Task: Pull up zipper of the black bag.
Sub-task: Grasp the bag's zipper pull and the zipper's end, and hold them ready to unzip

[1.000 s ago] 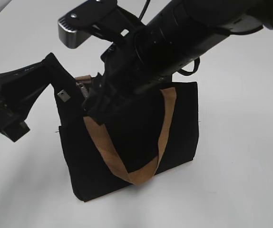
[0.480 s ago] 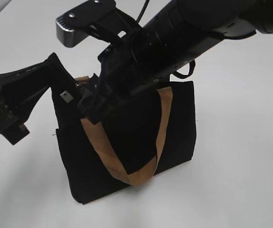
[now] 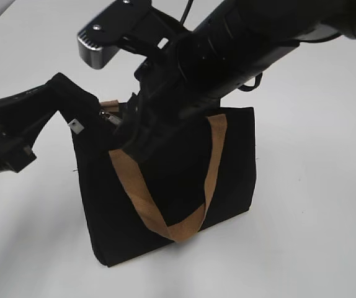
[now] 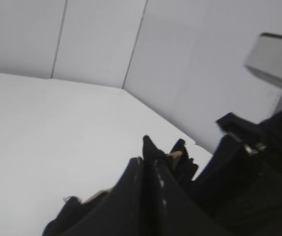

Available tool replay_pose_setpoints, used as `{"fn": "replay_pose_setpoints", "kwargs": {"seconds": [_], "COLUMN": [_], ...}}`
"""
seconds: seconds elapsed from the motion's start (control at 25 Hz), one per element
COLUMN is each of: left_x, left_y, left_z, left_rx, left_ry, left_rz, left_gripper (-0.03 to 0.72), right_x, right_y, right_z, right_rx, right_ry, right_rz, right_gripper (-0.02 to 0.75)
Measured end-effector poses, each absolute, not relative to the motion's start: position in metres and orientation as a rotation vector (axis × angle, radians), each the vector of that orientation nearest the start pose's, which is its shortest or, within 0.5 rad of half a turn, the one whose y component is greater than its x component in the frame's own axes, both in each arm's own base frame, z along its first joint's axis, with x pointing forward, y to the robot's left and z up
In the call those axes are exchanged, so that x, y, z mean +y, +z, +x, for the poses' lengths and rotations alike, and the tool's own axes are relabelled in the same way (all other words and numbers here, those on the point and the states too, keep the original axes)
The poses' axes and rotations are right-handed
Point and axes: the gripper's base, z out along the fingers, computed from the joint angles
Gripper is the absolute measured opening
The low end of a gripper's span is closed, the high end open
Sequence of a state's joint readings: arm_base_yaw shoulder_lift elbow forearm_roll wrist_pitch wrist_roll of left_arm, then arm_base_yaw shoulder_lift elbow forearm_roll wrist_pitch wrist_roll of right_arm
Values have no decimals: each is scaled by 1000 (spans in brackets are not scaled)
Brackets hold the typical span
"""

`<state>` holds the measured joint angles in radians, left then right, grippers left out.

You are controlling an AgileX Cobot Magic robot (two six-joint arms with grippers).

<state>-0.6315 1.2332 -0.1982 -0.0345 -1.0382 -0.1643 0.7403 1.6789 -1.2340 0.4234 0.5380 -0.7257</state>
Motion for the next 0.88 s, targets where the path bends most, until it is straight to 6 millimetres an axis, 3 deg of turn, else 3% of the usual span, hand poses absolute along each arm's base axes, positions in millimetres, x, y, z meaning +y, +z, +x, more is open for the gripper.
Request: {"fn": "replay_pose_setpoints", "kwargs": {"seconds": [0.24, 0.56, 0.64, 0.72, 0.88], "left_x": [-109, -102, -99, -97, -96], "left_y": [213, 206, 204, 203, 203], "left_z": [165, 168, 170, 170, 171], "left_rx": [1565, 1659, 1677, 1688, 1697], "left_ry": [-603, -572, -562, -557, -553], "left_rz": [231, 120, 64, 31, 11], "left_gripper": [4, 4, 4, 4, 4], "right_x": [248, 204, 190, 177, 156], "right_y": [273, 283, 286, 290, 289], "right_z": [269, 295, 301, 305, 313], "right_rx": [2045, 2126, 2138, 2154, 2211], "right_ry": [378, 320, 292, 271, 248], "right_rz": [-1314, -1168, -1132, -1099, -1048], "right_gripper": [232, 231, 92, 6, -1]}}
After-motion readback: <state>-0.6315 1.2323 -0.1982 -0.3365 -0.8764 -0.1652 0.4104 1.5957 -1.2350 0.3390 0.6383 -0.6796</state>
